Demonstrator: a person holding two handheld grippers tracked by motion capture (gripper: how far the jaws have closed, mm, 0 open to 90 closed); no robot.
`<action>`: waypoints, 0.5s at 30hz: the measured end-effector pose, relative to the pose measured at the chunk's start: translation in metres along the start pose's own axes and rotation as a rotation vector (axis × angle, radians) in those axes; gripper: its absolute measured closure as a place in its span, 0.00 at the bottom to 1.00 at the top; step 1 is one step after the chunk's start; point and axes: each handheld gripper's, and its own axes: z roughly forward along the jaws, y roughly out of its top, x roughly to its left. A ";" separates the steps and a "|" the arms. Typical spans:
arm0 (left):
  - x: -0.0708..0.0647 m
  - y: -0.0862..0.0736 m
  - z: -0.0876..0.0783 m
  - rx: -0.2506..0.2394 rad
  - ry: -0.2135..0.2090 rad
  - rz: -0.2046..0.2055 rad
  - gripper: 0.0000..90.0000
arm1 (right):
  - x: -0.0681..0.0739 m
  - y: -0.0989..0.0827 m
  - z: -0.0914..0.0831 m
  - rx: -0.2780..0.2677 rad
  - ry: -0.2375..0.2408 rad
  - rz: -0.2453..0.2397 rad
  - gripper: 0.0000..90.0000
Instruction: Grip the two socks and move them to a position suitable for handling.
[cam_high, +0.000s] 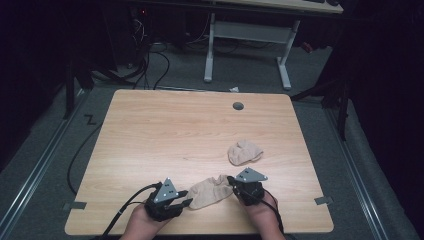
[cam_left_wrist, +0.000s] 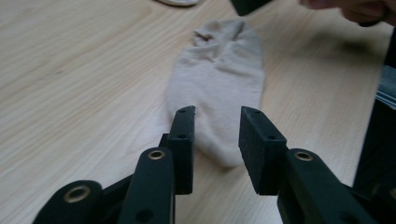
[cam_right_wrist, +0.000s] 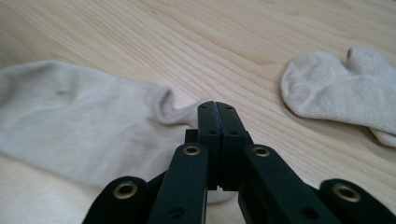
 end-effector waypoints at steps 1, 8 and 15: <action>-0.002 0.001 0.004 0.008 -0.001 0.009 0.76 | -0.005 -0.002 0.012 0.050 0.001 0.005 1.00; 0.008 -0.008 0.020 0.128 0.094 0.049 0.80 | 0.007 -0.015 0.009 0.093 0.085 -0.003 1.00; 0.019 -0.023 -0.001 0.119 0.096 -0.028 0.81 | 0.037 -0.019 0.001 0.089 0.165 -0.063 1.00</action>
